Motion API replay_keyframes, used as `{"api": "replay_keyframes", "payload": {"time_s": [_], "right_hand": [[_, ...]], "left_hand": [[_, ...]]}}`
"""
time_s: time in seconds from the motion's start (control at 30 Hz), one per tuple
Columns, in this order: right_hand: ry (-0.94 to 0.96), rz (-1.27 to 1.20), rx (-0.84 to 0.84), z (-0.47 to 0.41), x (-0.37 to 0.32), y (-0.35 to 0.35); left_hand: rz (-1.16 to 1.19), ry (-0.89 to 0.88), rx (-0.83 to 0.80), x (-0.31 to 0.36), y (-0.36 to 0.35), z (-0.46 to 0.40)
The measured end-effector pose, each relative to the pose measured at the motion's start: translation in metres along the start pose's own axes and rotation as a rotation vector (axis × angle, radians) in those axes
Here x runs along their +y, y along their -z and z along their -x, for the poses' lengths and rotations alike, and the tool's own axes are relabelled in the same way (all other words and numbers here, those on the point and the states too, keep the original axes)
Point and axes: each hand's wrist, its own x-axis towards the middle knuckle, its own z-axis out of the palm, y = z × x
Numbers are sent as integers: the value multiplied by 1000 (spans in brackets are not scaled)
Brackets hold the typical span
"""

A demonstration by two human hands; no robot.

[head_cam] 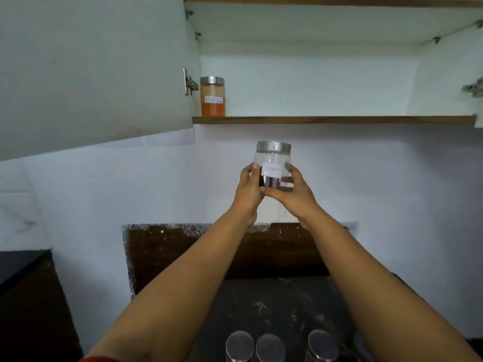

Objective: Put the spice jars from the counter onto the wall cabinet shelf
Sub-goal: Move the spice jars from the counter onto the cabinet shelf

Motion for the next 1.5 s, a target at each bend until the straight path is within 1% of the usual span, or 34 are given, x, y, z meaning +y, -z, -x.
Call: {"api": "replay_keyframes", "payload": {"time_s": [0.07,0.23,0.33,0.4,0.43,0.47,0.53,0.57,0.6,0.7,0.77,0.87,0.93,1.03,1.2,1.3,1.4,1.5], "right_hand": [[80,44,20,-26,-21,5],[238,86,-1,-90,-64,20],[329,224,1,-131,-87,31],[391,326,32,-163,-97,37],[398,351,40,-180,-100,39],[378,364,36,-195,-102,40],[288,397,10,-223,-101,38],[226,442,-12,-234,-99,36],[161,499,-33,-245,-97,31],[26,652,-61,-272,-100,14],[-15,706,-93,-286,-104,2],[-33,697,-151,-304,-105,-13],[-28,681,-171,-314,-103,-23],[-14,635,-159,-323,-96,-32],[23,603,-120,-328,-91,-37],[30,594,-106,-326,-91,-37],[42,560,-135,-326,-93,-34],[49,582,-173,-326,-92,-31]], "left_hand": [[-14,-61,10,23,-3,-19],[-169,-273,66,79,0,-72],[-293,-341,56,105,-1,-113],[-476,-388,98,117,2,-142],[-618,-402,148,119,7,-158],[-819,-409,216,118,16,-170],[-1279,-432,377,102,36,-190],[-1421,-451,445,91,44,-197],[-1475,-486,496,79,50,-201],[-1437,-665,605,60,58,-213],[-1450,-692,589,60,61,-217],[-1450,-689,570,62,64,-220],[-1437,-736,597,60,66,-222],[-1432,-797,608,57,69,-226],[-1443,-744,569,57,69,-226],[-1432,-738,580,57,69,-224],[-1429,-734,587,59,68,-221],[-1434,-697,559,62,66,-218]]}}
